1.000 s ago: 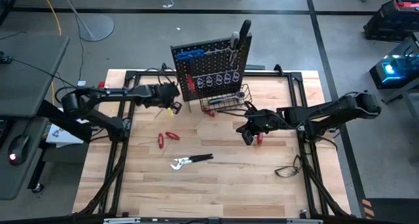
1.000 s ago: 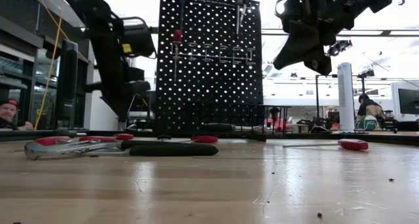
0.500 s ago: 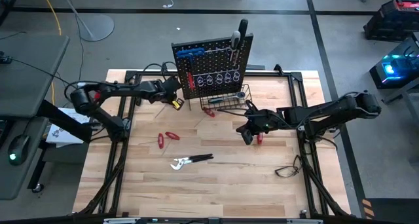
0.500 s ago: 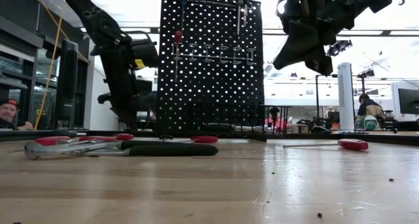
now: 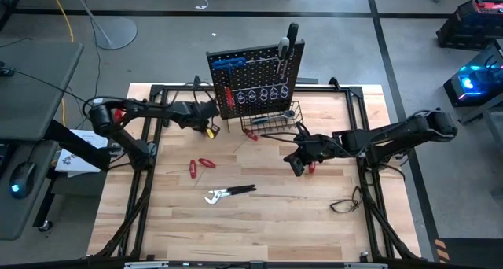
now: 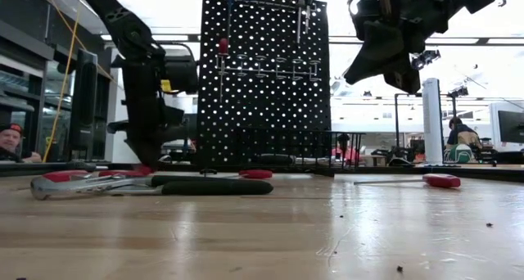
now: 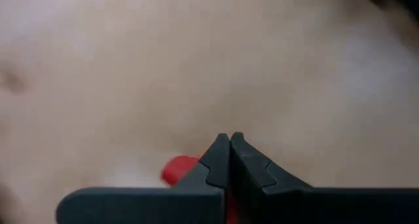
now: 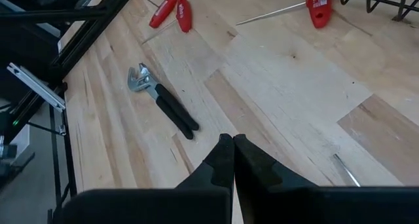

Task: Hang tools onto peg board
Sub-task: Hang the red allen wrench on the peg board

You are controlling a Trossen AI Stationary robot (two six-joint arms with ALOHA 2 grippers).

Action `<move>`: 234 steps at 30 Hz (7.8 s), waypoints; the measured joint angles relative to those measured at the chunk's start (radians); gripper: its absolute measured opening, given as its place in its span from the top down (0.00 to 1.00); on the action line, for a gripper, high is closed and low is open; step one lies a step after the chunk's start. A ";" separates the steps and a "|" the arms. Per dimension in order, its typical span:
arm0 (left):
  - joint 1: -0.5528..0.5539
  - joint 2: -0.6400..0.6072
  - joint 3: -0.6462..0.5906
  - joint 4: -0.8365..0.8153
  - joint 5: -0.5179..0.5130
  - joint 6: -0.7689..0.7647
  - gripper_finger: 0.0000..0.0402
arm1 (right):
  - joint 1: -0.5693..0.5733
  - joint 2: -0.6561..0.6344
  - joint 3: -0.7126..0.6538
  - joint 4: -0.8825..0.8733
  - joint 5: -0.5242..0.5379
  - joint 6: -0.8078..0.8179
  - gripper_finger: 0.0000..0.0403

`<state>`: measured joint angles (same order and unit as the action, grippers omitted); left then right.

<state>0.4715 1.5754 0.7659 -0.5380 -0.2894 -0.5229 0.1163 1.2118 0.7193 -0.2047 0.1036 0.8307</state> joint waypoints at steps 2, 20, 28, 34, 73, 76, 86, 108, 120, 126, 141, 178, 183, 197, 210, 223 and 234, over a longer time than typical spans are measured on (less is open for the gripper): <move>-0.056 0.000 0.000 -0.003 0.037 -0.052 1.00 | 0.002 0.000 0.000 0.000 0.000 0.000 1.00; -0.420 -0.214 0.094 -0.237 -0.012 -0.040 1.00 | 0.003 0.000 0.000 0.003 0.001 0.017 1.00; -0.252 -0.232 0.049 -0.390 0.223 0.124 0.91 | 0.002 0.000 0.000 0.007 -0.011 0.014 1.00; -0.160 -0.232 -0.030 -0.355 0.284 0.105 0.69 | 0.002 0.000 0.000 0.007 -0.056 0.000 1.00; -0.116 -0.271 -0.066 -0.203 0.205 0.062 1.00 | 0.004 -0.007 0.000 0.008 -0.104 -0.050 1.00; -0.133 -0.338 -0.062 -0.194 0.209 0.062 1.00 | 0.004 -0.014 0.000 0.008 -0.117 -0.054 1.00; -0.185 -0.372 -0.062 -0.212 0.236 0.100 1.00 | 0.001 -0.030 0.000 0.015 -0.119 -0.080 1.00; -0.169 0.006 -0.034 -0.228 0.189 0.595 0.43 | 0.001 -0.030 0.000 0.014 -0.142 -0.045 1.00; -0.142 0.064 -0.037 -0.191 0.266 0.480 0.95 | 0.001 -0.030 0.000 0.003 -0.138 -0.096 1.00; -0.144 0.064 -0.037 -0.190 0.309 0.381 1.00 | 0.002 -0.030 0.000 0.002 -0.138 -0.115 1.00; -0.155 -0.186 -0.029 -0.004 0.316 0.163 1.00 | 0.008 -0.030 0.000 0.014 -0.154 -0.169 1.00; -0.277 0.096 0.064 -0.080 0.136 0.140 1.00 | -0.075 0.011 0.000 0.276 -0.234 -0.202 1.00; -0.397 0.100 0.124 0.116 0.269 0.024 1.00 | -0.051 0.011 0.000 0.252 -0.237 -0.207 1.00; -0.518 -0.051 0.235 0.205 0.203 -0.074 1.00 | -0.033 0.075 0.076 0.223 -0.248 -0.257 1.00; -0.548 -0.514 0.235 0.054 0.069 -0.065 1.00 | 0.071 0.457 0.507 -0.336 -0.185 -0.671 0.80; -0.588 -0.491 0.233 0.143 0.059 0.097 1.00 | 0.025 0.575 0.699 -0.578 -0.147 0.438 0.44; -0.617 -0.460 0.234 0.149 0.072 0.091 1.00 | 0.160 0.576 0.625 -0.636 -0.043 1.305 0.44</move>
<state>-0.1459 1.1150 0.9997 -0.3890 -0.2174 -0.4321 0.2765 1.7878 1.3447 -0.8403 0.0602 2.1359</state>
